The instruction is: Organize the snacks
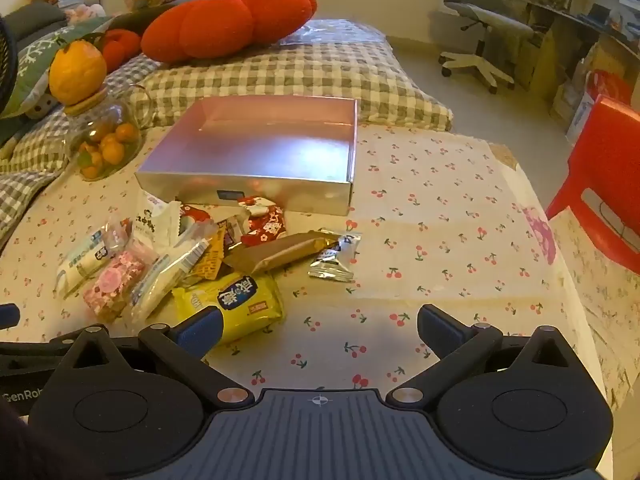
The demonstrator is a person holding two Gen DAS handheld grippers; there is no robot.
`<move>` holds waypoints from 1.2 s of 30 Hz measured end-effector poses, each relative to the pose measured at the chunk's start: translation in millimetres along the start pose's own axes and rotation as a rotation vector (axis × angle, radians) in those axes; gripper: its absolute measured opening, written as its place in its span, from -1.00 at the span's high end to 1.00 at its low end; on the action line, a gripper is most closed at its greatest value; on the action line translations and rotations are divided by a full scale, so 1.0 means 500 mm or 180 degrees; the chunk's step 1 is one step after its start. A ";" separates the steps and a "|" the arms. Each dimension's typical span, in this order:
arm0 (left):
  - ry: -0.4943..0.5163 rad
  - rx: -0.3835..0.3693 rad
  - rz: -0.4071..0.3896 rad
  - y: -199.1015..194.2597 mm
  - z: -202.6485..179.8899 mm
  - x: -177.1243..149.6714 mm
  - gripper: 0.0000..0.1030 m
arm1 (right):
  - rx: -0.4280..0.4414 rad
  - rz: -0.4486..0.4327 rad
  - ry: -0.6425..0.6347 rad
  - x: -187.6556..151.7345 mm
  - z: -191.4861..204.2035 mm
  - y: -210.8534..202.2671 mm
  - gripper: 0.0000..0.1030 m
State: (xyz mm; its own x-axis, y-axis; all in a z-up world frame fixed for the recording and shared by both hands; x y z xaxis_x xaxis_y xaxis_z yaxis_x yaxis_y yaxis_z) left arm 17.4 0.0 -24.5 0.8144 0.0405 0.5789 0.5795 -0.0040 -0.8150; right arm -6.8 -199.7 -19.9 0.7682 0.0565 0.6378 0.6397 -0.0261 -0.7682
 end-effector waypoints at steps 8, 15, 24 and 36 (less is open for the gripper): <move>0.0005 -0.0046 0.0024 0.005 0.013 0.008 -0.99 | 0.0070 0.0031 0.0002 0.000 -0.007 0.000 -1.00; 0.0059 0.0006 0.0003 0.001 -0.001 -0.003 -0.99 | 0.0077 0.0014 0.0076 -0.001 -0.006 0.001 -1.00; 0.0052 -0.0002 0.0008 0.004 -0.001 -0.005 -0.99 | 0.0080 0.0039 0.0076 -0.003 -0.003 0.002 -1.00; 0.0039 -0.0031 0.0026 0.005 -0.002 -0.009 -0.99 | 0.0090 0.0052 0.0084 -0.004 -0.001 0.004 -1.00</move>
State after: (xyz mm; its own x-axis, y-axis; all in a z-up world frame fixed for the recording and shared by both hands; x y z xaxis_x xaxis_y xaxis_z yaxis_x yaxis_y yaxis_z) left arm 15.5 -1.3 -29.0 0.8195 0.0280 0.5724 0.5729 -0.0140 -0.8195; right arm -6.9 -200.1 -22.5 0.7792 0.0300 0.6260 0.6263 0.0013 -0.7796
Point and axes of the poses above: each gripper's, at about its wrist camera, not at the fingertips, and y roughly the way its jaws point, z to its left, x to its top, the point moved 3 cm from there along y, roughly the way its jaws point, and after that the axes turned 9 degrees about -y, right-handed, at the moved point
